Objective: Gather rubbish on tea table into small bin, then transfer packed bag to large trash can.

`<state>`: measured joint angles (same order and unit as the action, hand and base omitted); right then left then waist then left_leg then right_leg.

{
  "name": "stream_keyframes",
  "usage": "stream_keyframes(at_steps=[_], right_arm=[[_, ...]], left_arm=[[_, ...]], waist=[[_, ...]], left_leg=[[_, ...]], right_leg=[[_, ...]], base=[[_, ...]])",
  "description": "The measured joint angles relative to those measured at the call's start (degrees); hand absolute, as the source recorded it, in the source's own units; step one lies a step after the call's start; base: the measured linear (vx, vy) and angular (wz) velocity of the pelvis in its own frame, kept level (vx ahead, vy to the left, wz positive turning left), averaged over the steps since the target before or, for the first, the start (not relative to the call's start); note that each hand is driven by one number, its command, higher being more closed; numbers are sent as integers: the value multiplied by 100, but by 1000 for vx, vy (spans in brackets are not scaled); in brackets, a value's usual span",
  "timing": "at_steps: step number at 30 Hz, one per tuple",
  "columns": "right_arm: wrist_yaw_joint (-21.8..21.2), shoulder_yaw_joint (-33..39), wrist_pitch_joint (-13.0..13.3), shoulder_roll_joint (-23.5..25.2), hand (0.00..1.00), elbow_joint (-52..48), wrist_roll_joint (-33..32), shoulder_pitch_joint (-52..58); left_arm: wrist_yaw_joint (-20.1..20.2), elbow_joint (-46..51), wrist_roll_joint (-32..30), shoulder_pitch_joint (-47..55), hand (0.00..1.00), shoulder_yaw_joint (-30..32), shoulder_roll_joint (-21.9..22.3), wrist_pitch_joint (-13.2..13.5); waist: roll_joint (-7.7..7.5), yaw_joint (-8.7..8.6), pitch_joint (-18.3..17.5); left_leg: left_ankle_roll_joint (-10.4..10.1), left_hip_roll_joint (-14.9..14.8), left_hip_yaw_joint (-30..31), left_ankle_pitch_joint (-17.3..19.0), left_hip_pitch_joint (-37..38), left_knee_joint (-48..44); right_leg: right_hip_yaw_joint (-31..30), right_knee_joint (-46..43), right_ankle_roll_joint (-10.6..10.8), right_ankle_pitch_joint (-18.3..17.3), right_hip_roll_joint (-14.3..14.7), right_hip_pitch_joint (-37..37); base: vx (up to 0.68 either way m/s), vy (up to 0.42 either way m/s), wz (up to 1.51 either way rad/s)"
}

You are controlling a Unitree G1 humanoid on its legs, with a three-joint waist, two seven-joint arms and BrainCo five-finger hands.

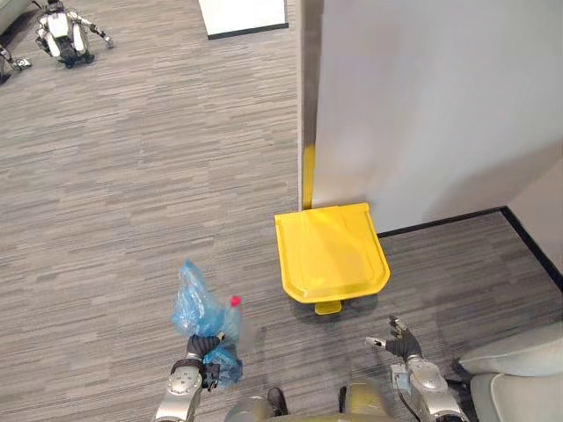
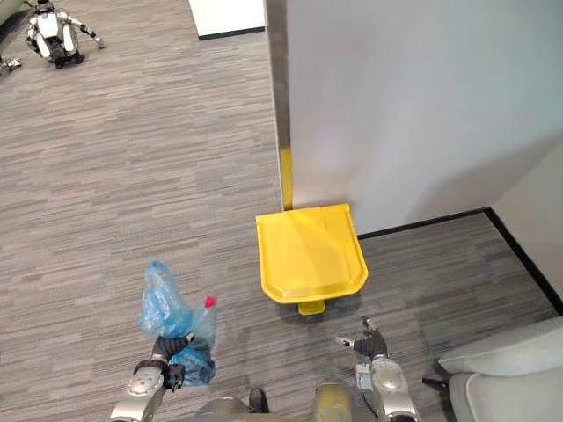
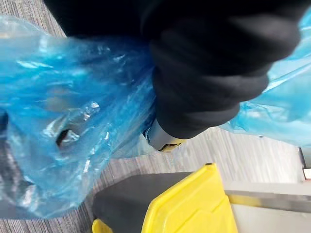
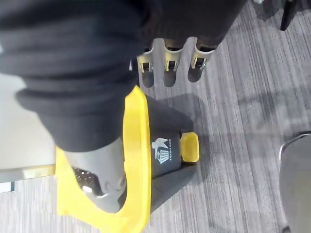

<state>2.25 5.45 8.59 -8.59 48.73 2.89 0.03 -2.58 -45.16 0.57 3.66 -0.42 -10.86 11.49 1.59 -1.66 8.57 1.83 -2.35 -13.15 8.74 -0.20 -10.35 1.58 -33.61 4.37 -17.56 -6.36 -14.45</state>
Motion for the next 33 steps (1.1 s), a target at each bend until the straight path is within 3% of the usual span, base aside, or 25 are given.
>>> stream_keyframes(at_steps=[1, 2, 3, 4, 10, 23, 33], right_arm=[[5, -9, 1, -2, 0, 0, 0, -28], [15, -58, 3, -5, 0, 1, -1, 17], [16, -82, 1, -142, 0, 83, -1, 35], [23, -81, 0, -191, 0, 140, -1, 28], [28, -27, 0, -199, 0, 284, -4, 49], [25, 53, 1, -161, 0, 402, -7, 38], [28, 46, -2, -170, 0, 399, -5, 51]], left_arm=[[6, -32, -1, 7, 100, -17, -14, 0], [9, -42, -3, 30, 100, -24, -42, 6], [4, -171, -2, -15, 100, -18, 120, -5], [11, -168, -2, -10, 100, -21, 190, 11], [30, -203, -11, 0, 100, -1, 193, 10], [5, -294, -15, 65, 100, 10, 147, 5], [5, -481, -15, 78, 100, 11, 114, 4]], waist=[[-33, -28, -14], [-186, -49, -55], [3, -61, -70], [91, -53, -112], [129, -74, -139], [143, -25, -152], [10, -33, -234]], left_leg=[[-11, 16, 39, 1, 26, -17], [-115, 151, 80, 43, 61, -60], [-236, 30, 198, 123, 121, -58], [-249, -70, 198, 128, 122, -26], [-493, -303, 226, -29, 348, 393], [-375, -161, 354, -162, 284, 477], [-492, -160, 363, -356, 292, 796]], right_leg=[[-5, 408, -54, 172, 20, 31], [-18, 894, -122, 743, -17, 56], [48, 884, -162, 725, 58, 170], [76, 1037, -207, 754, 166, 234], [167, 1916, -288, 1109, 473, 679], [180, 3470, -184, 2126, 436, 1326], [170, 3893, -204, 2431, 454, 1361]], base=[[148, -126, 28], [148, -98, 27], [213, -119, 14], [198, -116, 0], [65, -68, -5], [-61, 37, 2], [-80, -29, -4]])
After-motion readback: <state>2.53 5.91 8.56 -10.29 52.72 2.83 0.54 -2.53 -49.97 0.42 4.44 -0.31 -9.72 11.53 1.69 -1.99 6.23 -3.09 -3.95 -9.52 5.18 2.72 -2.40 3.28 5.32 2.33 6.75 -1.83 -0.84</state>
